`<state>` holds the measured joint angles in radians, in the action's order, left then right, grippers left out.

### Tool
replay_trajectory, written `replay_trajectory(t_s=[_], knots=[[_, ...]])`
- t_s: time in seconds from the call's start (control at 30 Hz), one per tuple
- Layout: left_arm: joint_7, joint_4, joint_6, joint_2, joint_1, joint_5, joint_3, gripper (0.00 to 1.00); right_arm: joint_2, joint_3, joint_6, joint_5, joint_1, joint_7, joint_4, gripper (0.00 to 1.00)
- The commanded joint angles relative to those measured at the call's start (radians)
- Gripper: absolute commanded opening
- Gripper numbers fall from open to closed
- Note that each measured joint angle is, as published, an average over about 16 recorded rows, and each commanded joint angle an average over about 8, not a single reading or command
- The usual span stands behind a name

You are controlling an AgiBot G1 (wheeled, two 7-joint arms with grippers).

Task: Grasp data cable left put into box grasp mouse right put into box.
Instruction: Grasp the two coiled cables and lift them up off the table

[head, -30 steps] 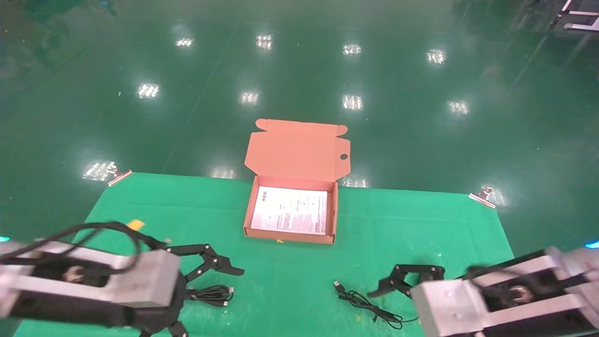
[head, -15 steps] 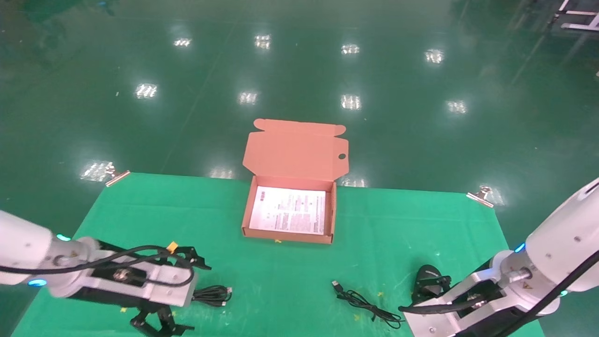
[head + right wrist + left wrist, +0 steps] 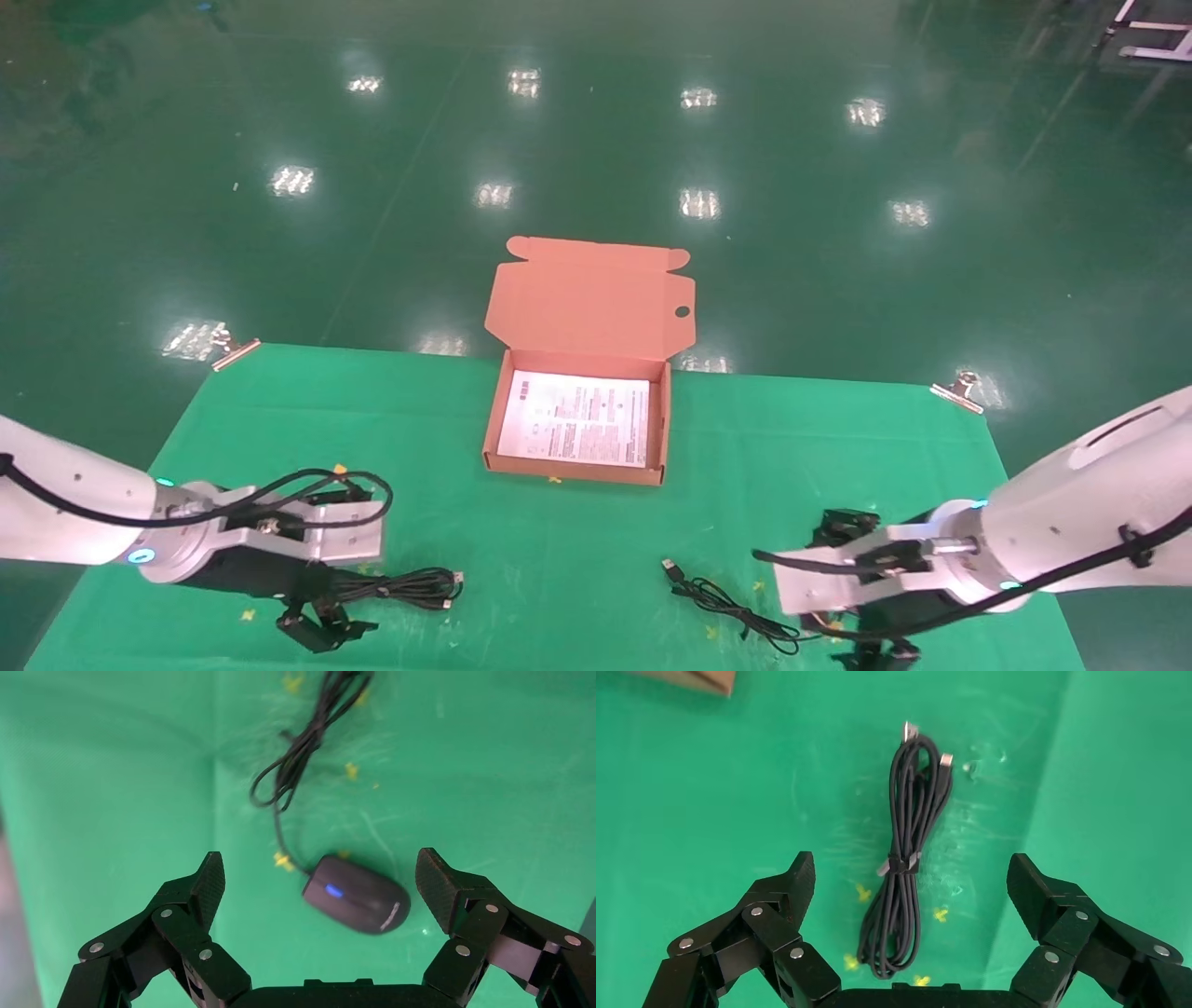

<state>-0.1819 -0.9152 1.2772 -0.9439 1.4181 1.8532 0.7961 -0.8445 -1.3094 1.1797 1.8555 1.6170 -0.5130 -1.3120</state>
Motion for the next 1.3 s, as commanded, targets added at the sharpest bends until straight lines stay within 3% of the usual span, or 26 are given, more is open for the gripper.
replay_trajectory(t_s=[0.03, 0.37, 0.87, 0.9, 0.93, 0.97, 1.17, 1.2, 1.23, 1.3], knots=[[-0.011, 0.046, -0.015, -0.016, 0.0, 0.005, -0.001, 1.0, 0.001, 0.005, -0.042, 0.008, -0.025, -0.027, 0.006, 1.0], [0.032, 0.29, -0.085, -0.105, 0.032, 0.023, 0.003, 1.0, -0.075, 0.0, -0.135, 0.025, -0.08, -0.018, 0.136, 1.0], [0.154, 0.589, -0.129, -0.197, 0.092, -0.004, -0.011, 1.0, -0.198, 0.009, -0.191, -0.043, -0.108, 0.129, 0.375, 1.0], [0.161, 0.604, -0.132, -0.201, 0.095, -0.005, -0.012, 0.99, -0.205, 0.009, -0.191, -0.047, -0.109, 0.139, 0.389, 1.0], [0.167, 0.617, -0.135, -0.203, 0.097, -0.007, -0.013, 0.88, -0.211, 0.009, -0.192, -0.051, -0.111, 0.147, 0.401, 1.0], [0.172, 0.628, -0.137, -0.205, 0.099, -0.008, -0.014, 0.76, -0.215, 0.009, -0.192, -0.053, -0.111, 0.153, 0.411, 0.93], [0.19, 0.68, -0.145, -0.215, 0.11, -0.015, -0.019, 0.01, -0.239, 0.009, -0.193, -0.065, -0.116, 0.178, 0.461, 0.18], [0.191, 0.683, -0.146, -0.216, 0.11, -0.015, -0.02, 0.0, -0.24, 0.009, -0.193, -0.066, -0.116, 0.179, 0.464, 0.06], [0.193, 0.687, -0.147, -0.217, 0.111, -0.015, -0.02, 0.0, -0.242, 0.009, -0.193, -0.067, -0.117, 0.181, 0.468, 0.0], [0.191, 0.685, -0.147, -0.217, 0.111, -0.016, -0.02, 0.0, -0.241, 0.009, -0.192, -0.067, -0.117, 0.18, 0.466, 0.0]])
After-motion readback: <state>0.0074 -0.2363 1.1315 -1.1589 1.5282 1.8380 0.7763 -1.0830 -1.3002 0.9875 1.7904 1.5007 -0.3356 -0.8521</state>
